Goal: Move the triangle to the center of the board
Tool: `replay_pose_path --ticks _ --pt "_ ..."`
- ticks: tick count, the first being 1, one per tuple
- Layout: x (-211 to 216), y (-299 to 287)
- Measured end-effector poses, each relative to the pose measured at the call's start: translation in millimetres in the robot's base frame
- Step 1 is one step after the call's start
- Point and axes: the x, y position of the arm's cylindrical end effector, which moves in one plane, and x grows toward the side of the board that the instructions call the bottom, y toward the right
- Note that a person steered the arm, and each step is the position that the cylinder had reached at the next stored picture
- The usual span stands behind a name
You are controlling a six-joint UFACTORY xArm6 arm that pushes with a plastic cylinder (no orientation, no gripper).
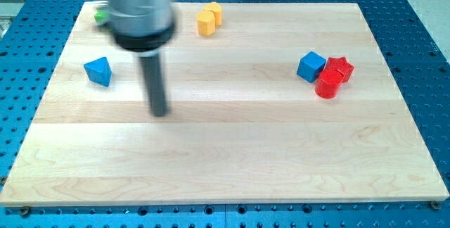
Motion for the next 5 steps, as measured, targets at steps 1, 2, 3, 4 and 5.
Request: replay_pose_path --ticks 1,2,3,4,5 --pt "-43.2 -58.3" --pt "-70.8 -67.0" --pt "-84.3 -85.6" --pt "-80.9 -117.3" --pt "-86.7 -130.0"
